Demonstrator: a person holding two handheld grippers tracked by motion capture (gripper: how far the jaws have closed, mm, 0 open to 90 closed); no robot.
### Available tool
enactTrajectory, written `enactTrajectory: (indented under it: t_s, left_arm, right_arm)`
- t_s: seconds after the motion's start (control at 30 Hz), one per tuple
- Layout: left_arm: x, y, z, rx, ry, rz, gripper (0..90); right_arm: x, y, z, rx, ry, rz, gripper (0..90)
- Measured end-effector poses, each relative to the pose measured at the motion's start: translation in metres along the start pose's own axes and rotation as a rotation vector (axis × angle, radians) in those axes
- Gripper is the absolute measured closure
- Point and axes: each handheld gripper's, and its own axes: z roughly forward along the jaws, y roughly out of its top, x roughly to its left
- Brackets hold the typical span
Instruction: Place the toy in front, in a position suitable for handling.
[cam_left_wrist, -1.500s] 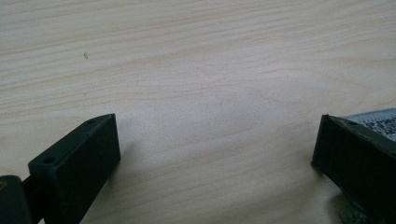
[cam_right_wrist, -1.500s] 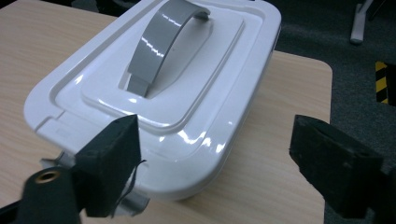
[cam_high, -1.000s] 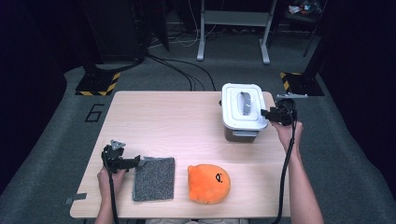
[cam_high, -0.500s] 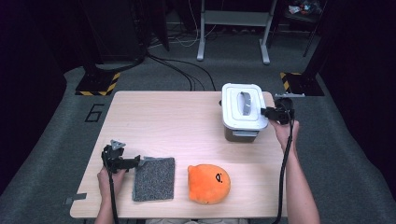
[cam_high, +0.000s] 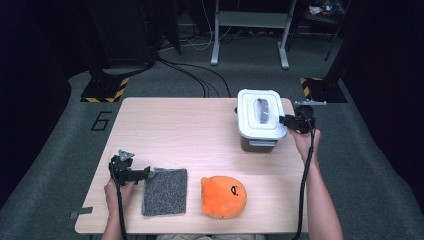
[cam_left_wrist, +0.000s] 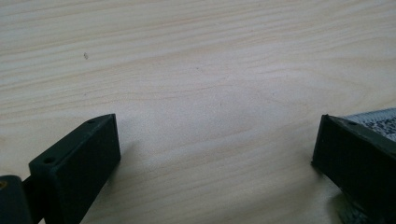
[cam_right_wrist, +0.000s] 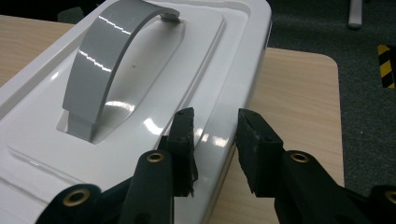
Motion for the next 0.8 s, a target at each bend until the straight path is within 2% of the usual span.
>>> enactTrajectory:
  t_s: [0.47, 0.8]
  left_arm:
    - [-0.0003, -0.0001, 0.0000, 0.002, -0.004, -0.006, 0.4]
    - [-0.0003, 0.0000, 0.0001, 0.002, -0.005, -0.006, 0.3]
  right_arm:
    - [-0.0008, -0.0013, 0.0010, -0.011, 0.023, 0.018, 67.0]
    - [0.0051, -0.0004, 0.0030, -0.008, 0.033, 0.012, 67.0]
